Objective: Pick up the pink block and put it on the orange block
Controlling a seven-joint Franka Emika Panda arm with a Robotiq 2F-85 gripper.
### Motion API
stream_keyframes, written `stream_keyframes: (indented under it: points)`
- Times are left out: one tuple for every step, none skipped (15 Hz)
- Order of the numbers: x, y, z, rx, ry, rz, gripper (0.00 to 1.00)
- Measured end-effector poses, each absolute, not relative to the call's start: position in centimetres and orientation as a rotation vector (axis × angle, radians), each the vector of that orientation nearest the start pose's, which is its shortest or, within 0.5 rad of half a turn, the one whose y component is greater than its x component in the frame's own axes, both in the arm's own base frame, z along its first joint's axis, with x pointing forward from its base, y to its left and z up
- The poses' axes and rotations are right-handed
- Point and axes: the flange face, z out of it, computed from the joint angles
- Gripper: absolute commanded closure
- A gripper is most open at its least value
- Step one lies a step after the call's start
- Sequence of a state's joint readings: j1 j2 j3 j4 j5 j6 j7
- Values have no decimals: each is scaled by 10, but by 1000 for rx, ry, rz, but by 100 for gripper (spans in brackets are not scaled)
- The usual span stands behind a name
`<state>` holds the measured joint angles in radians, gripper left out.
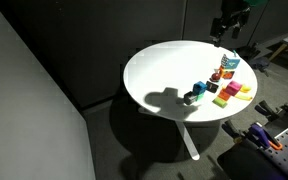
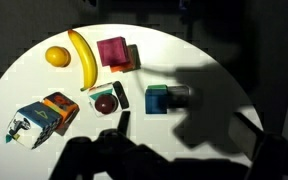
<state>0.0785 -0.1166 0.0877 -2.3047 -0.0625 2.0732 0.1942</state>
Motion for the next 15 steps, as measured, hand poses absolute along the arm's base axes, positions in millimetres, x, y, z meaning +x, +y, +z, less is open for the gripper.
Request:
stream_keyframes:
  points:
    - [476,78,388,-3213,-1,155,0]
    - [476,79,392,-3205,6,145,0]
    - [476,80,395,-3198,11,135,0]
    - [475,80,399,-3192,17,124,0]
    - [475,81,402,-3189,19,114,0]
    - [474,81,405,-3187,20,103,0]
    - [474,81,409,-3187,19,91,0]
    - [473,81,412,-3187,19,80,0]
    - [473,81,416,-3187,19,68,0]
    - [472,81,420,-3186,19,55,0]
    - [471,81,424,-3186,19,44,0]
    - [470,81,428,-3186,20,34,0]
    - [468,81,432,-3186,20,25,0]
    - [467,81,436,-3186,21,17,0]
    - [465,80,440,-3186,22,8,0]
